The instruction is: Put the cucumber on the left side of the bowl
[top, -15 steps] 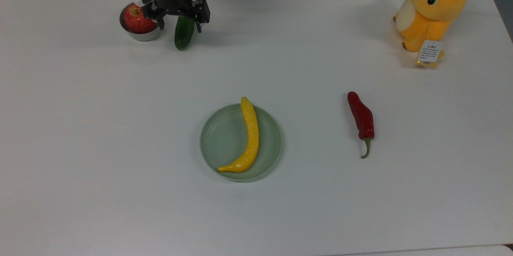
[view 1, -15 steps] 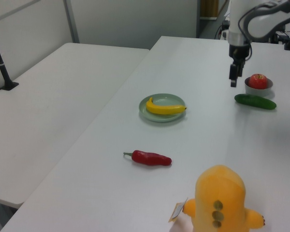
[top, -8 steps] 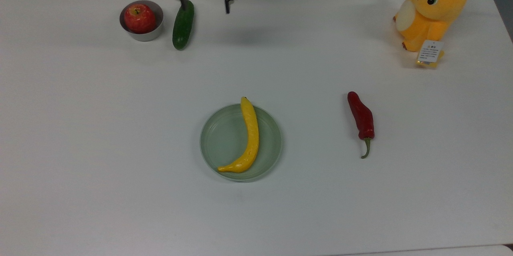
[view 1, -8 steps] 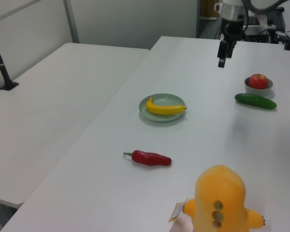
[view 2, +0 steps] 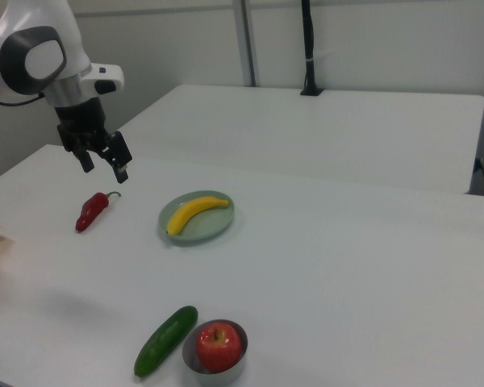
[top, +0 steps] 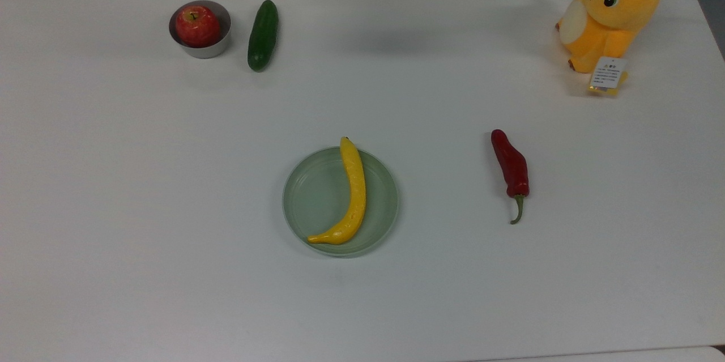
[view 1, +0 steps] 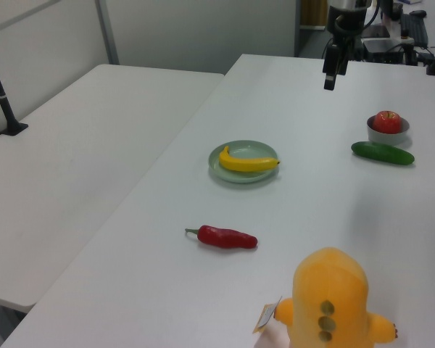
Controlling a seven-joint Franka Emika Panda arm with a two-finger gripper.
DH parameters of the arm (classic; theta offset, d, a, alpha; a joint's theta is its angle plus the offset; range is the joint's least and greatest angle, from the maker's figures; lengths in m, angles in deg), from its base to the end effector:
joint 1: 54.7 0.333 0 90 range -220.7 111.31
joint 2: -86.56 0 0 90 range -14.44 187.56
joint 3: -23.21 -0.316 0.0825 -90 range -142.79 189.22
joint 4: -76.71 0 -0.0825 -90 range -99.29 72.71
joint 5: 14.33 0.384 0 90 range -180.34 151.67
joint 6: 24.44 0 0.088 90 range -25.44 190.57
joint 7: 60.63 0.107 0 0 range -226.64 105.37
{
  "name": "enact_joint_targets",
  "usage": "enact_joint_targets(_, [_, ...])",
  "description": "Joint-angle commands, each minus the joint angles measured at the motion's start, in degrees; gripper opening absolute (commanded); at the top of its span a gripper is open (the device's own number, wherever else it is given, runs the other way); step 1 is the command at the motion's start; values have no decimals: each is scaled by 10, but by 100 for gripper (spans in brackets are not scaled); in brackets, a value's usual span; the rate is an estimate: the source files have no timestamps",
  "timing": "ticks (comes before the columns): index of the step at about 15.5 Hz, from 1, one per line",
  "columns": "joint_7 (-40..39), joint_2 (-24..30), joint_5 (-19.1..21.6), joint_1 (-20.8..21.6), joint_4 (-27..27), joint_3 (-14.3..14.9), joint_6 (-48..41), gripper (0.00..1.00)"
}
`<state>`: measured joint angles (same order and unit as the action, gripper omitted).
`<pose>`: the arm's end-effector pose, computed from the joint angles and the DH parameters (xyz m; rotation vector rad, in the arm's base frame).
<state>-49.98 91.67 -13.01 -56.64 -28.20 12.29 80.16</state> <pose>0.5360 0.0903 0.5708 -3.1191 0.0532 -0.1249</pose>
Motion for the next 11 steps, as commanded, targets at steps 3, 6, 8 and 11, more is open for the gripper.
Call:
enact_joint_targets(3, [17,-26,8,1,24,-2,-1,100])
enact_joint_targets(6, [20,-26,10,2,24,-1,-2,100])
enact_joint_targets(8, [20,-25,22,5,24,5,-2,100])
enact_joint_targets(11, [20,-27,26,31,24,31,-1,100])
